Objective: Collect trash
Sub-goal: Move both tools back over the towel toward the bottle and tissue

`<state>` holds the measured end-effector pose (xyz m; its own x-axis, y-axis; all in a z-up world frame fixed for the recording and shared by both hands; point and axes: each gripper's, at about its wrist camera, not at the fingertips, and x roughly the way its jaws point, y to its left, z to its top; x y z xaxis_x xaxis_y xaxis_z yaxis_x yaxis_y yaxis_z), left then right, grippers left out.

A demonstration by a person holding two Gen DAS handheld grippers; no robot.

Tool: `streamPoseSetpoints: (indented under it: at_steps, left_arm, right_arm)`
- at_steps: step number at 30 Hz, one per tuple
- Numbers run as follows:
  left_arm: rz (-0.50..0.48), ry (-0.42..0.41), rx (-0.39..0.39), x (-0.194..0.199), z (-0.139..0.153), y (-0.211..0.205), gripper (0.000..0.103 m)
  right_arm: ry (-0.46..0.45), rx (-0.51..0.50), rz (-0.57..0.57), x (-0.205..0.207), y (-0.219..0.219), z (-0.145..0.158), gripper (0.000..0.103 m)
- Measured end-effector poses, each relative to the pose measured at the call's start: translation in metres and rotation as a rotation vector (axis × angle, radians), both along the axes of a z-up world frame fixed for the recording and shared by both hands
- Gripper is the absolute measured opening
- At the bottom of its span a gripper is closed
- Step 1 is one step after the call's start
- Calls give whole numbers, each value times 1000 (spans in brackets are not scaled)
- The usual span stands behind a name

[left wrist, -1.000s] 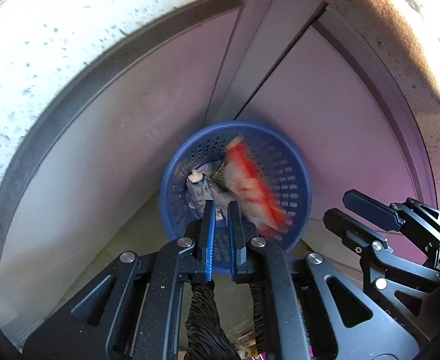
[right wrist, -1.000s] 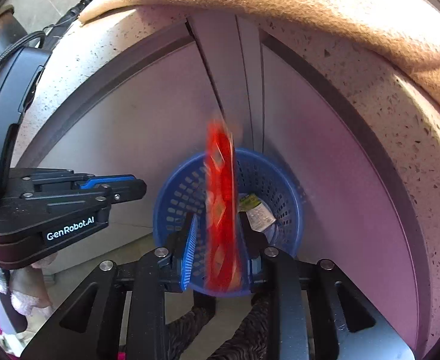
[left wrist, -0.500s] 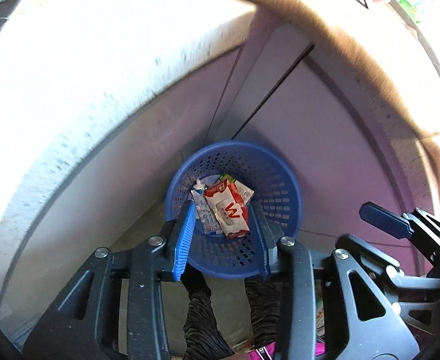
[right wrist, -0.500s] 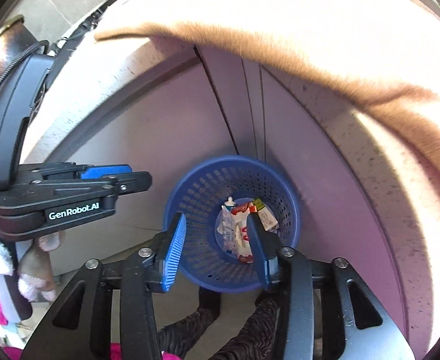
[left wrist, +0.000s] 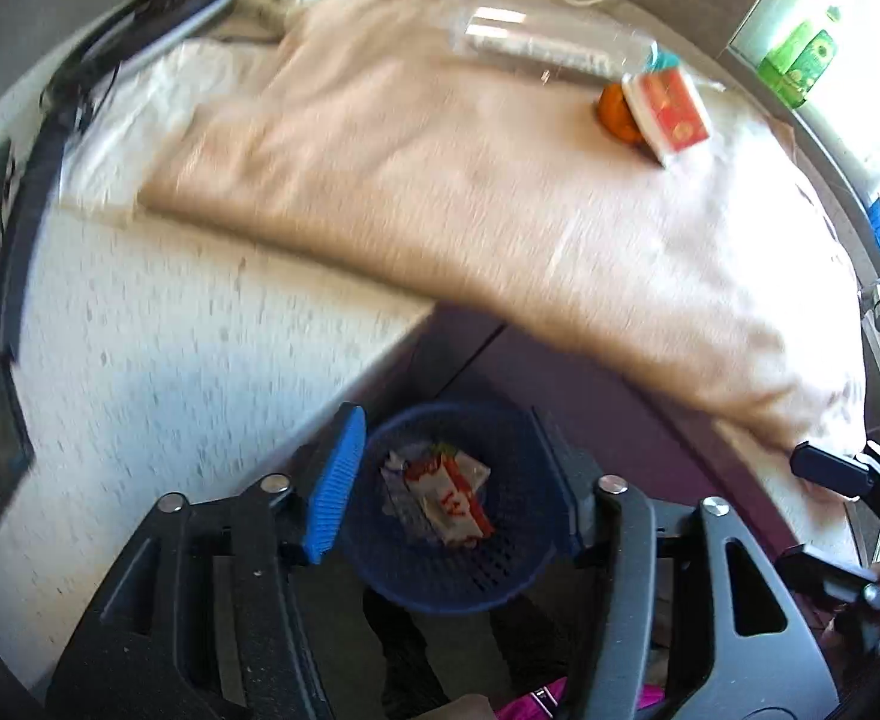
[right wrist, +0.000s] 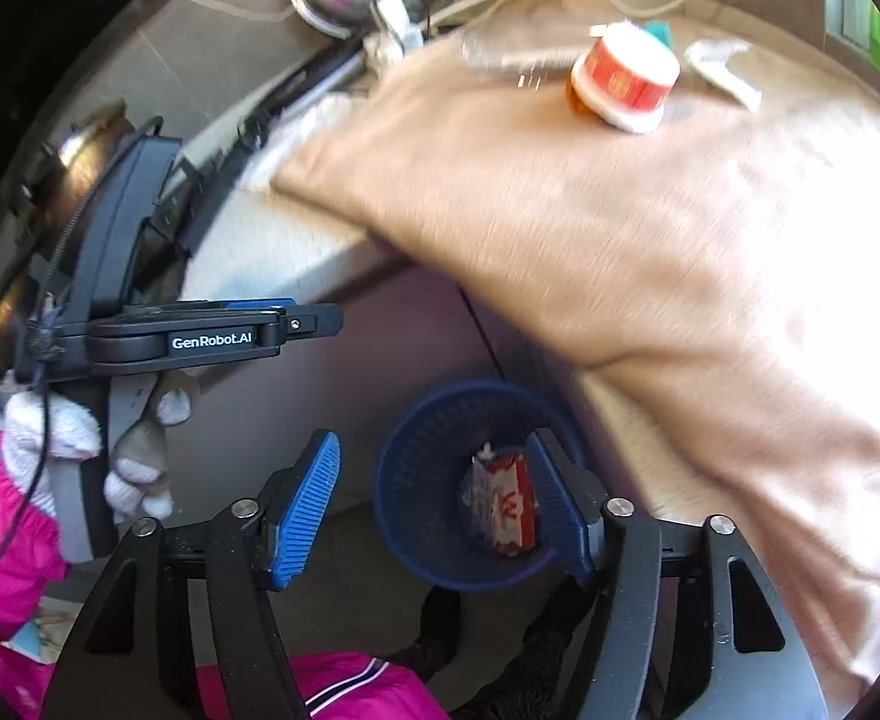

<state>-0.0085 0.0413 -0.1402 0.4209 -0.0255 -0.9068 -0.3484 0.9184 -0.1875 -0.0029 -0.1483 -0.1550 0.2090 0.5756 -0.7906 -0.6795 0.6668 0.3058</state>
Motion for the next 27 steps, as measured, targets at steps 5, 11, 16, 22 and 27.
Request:
streamPoseSetpoints:
  at_steps: [5,11,16,22,27]
  left_arm:
    - [-40,-55,39,26,25,-3,61]
    - [-60,-106,34,63,44,-15,68]
    - [-95,-125,47,90,44,-42,68]
    - [-157,-147,98,120,54,-72,75]
    - [-197,-158,156,147,58,-94,76]
  right_arm:
    - [-35,53,-47,23,-18,27,71]
    - [-78,93,-117,63,-35,54,71]
    - [-103,110,-165,99,-49,70,72]
    - [-125,121,-205,151,-61,83,72]
    - [-107,119,-217,192,-63,82,72]
